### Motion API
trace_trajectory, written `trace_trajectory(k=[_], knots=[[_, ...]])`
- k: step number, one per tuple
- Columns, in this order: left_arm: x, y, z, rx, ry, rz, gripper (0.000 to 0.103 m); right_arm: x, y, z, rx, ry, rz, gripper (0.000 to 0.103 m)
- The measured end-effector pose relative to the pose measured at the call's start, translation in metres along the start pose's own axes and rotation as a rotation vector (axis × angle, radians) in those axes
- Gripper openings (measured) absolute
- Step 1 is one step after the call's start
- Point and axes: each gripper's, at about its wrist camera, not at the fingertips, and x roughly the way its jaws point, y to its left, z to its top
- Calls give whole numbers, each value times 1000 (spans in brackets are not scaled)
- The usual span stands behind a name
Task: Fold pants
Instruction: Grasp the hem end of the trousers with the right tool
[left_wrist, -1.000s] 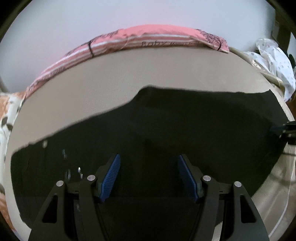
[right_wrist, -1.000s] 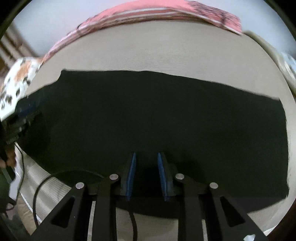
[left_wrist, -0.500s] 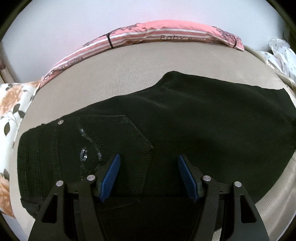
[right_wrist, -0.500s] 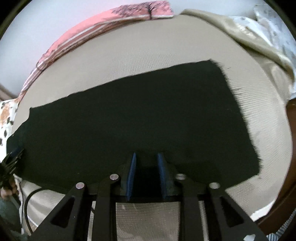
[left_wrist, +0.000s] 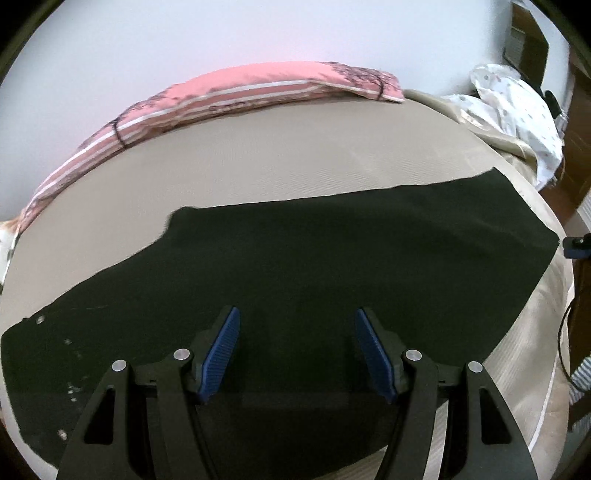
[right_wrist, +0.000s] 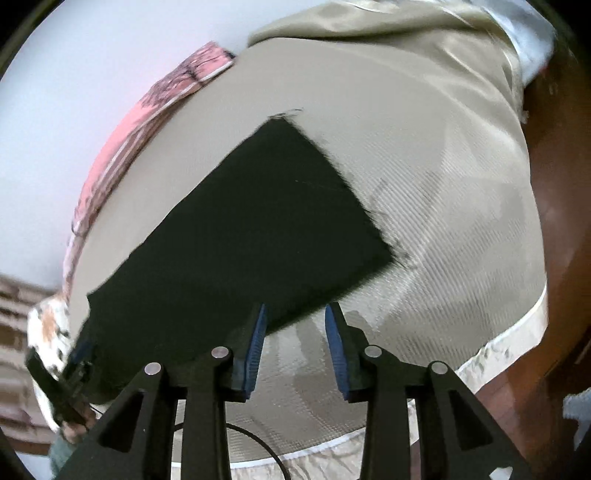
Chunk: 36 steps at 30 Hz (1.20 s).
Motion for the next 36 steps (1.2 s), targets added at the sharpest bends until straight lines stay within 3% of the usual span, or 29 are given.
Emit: trace_trajectory(k=[3,7,17,19,20,24,27,31,36], knots=[[9,-12,2,16,38,-46,66,6,-18,3,73,7,49,32],[17,-26,-3,42,70,-49,66,12,-35,4,162,-4,101,33],[25,-27,-17,5,85,-13,71,24,-35,26,179,-140,141,35],[26,-25,-18,-10,81,-14,72,26,-35,28,184,-148,142,25],[27,-25,-18,-11,79,-14,73,29,-34,29,178,-137,142,13],[24,-20,-15,-37,88,-37,73,29,-25,33,187,-132,156,9],[16,-2,-10,-105,83,-59,73,20,-1,37,156,-136,189,9],[-8,32,-2,-204,55,-32,73,18,53,42,74,-103,250,9],[-42,74,-8,-312,1,-13,73,34,152,42,-105,-31,338,9]])
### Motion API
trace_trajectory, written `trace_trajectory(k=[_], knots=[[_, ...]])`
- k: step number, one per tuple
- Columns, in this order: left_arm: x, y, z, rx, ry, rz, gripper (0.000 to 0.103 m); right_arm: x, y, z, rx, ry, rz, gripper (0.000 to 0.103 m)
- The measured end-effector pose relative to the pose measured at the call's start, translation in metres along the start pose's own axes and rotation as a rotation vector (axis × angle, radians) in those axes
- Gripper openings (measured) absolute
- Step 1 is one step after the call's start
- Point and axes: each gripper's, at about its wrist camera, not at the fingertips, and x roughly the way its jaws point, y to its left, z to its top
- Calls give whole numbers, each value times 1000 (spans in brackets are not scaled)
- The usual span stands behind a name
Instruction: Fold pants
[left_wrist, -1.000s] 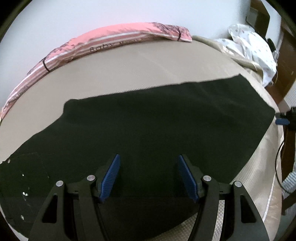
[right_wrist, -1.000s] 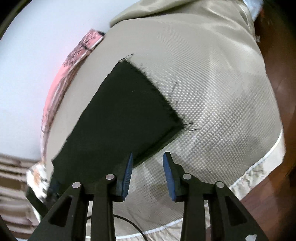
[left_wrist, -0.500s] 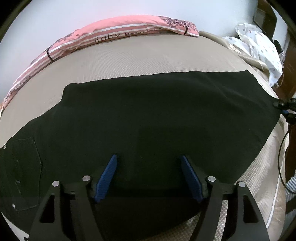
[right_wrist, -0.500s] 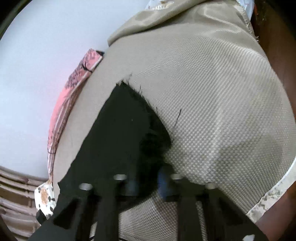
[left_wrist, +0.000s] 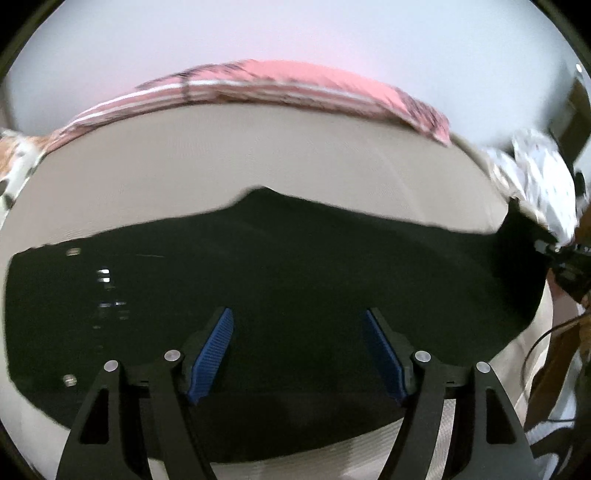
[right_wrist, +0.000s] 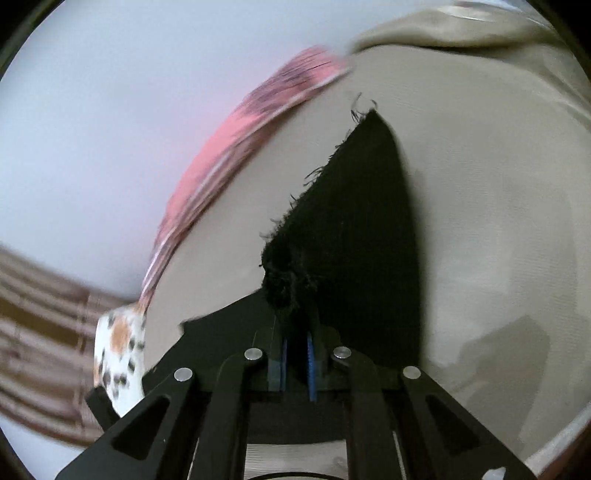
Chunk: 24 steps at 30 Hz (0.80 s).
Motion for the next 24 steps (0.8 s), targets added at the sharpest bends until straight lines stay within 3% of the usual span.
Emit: trace_trajectory(k=[5,8,11,17,22,24], knots=[[-19,38,-7,-80,-20,35,73,65,85,-16,-148,137,100,9],[-26,56,-14,-113,-20,46,73,108,130,-43,-239,248,154,9],[-30,69,-20,-158,-10,22,73,144,166,-82,-369,349,147,9],[-31,86,-27,-209,8,-22,73,194,186,-151,-606,502,46,10],[-23,81,-26,-198,37,-69,73,199,188,-171,-708,546,11,14],[-17,78,-26,-203,61,-98,73,193,191,-172,-715,558,17,22]])
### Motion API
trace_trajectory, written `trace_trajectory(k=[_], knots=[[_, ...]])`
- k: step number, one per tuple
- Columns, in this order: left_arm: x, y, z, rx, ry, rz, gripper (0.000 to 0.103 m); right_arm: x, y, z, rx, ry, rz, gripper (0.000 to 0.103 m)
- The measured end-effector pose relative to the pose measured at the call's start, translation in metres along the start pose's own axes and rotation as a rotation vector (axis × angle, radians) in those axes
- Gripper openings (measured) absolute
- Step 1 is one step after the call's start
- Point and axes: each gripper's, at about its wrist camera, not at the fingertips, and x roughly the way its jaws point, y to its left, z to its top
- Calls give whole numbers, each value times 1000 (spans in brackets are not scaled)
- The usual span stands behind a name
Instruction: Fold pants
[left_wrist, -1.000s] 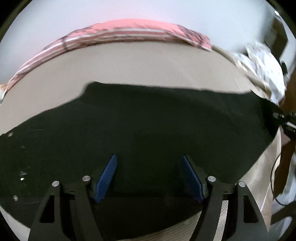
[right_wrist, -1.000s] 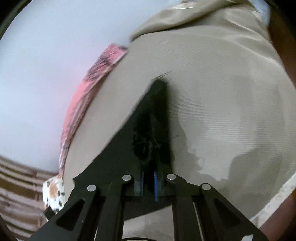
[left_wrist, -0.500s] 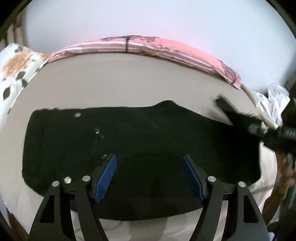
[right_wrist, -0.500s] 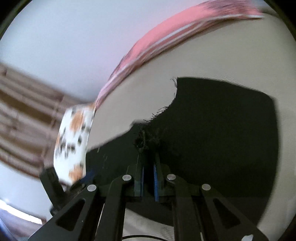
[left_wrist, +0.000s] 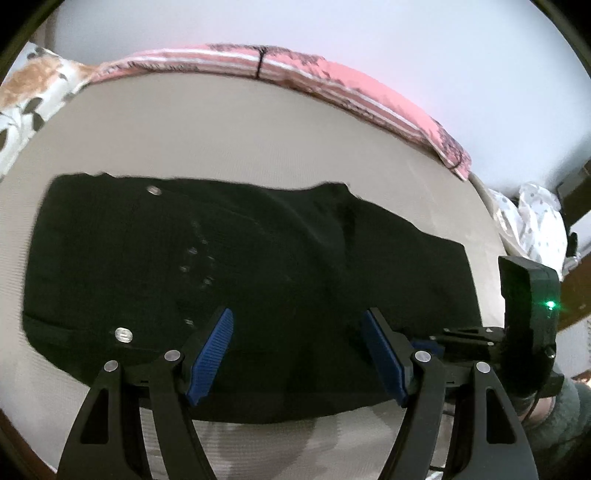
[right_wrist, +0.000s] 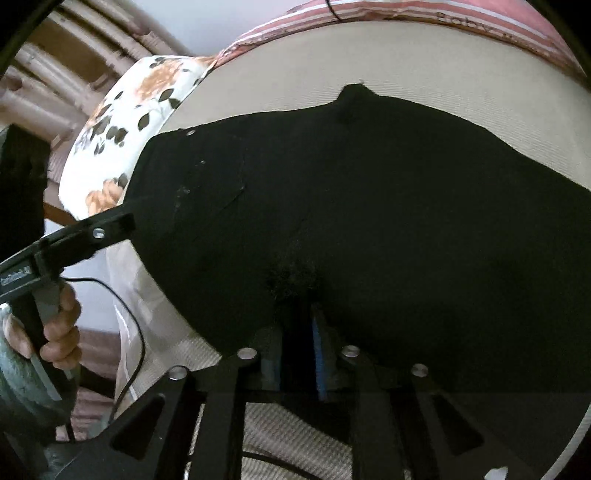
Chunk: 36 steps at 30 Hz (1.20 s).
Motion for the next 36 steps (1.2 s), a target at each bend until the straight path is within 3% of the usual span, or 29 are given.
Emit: trace_trajectory(k=[3,8,12,16,22,29,36], knots=[[7,-2,1,-15,41,-49,73,-18,2,-2,17,-21,41,30],[23,0,2,-114,138,-164,73,-72,-21,-8,87,-165,-20,43],[40,-1,2,-194,236,-239,73,-91,-47,-13,180,-215,-34,43],[53,3,1,-273,295,-260,70,-92,-64,-22,256,-229,-14,43],[70,7,-1,-366,381,-318,48,-80,-70,-25,283,-216,-11,43],[86,1,-3,-409,422,-310,48,-81,-75,-28,304,-229,0,43],[92,5,-22,-493,477,-409,48,-84,-83,-29,320,-246,9,43]])
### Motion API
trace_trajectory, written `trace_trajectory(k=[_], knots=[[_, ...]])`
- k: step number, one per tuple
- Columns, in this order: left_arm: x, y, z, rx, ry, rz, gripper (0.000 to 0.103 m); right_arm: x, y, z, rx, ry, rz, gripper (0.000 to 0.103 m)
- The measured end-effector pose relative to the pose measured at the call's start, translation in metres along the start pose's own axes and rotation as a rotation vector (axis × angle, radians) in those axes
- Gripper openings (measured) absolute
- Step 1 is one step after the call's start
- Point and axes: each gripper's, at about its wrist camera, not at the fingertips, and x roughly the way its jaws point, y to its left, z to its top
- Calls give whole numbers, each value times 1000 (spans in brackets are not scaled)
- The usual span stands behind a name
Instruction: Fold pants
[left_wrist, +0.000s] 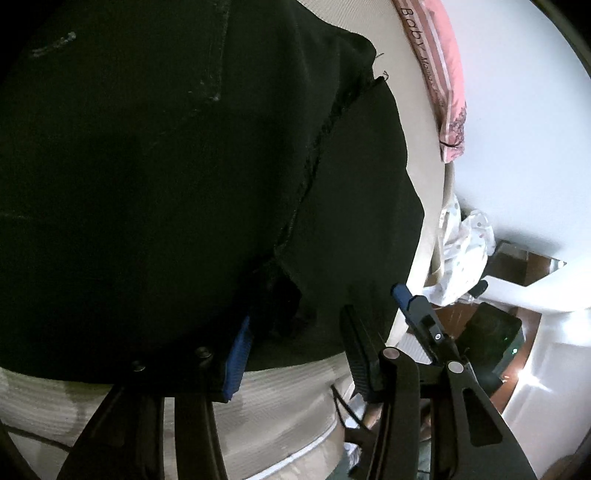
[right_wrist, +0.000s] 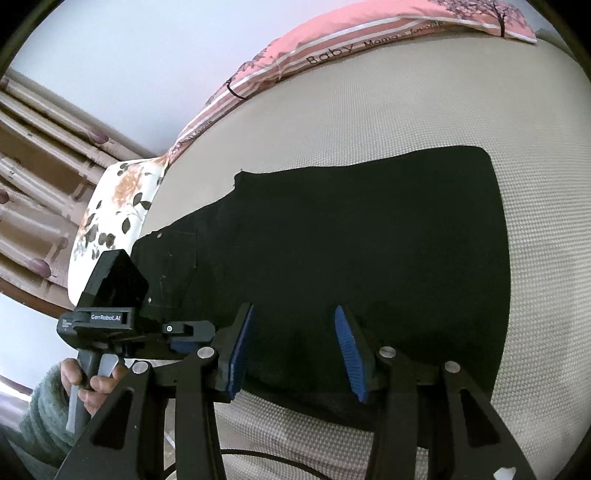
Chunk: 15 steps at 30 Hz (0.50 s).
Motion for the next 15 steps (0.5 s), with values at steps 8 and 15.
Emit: trace_trajectory(k=[8,15], knots=[[10,-25,-3,163,-82,104,9,-7,-3,1,-16,-6,-94,43],[-11,-35,-27,295,-180,146,8,-8,-12,-7,-42,38,-148,45]])
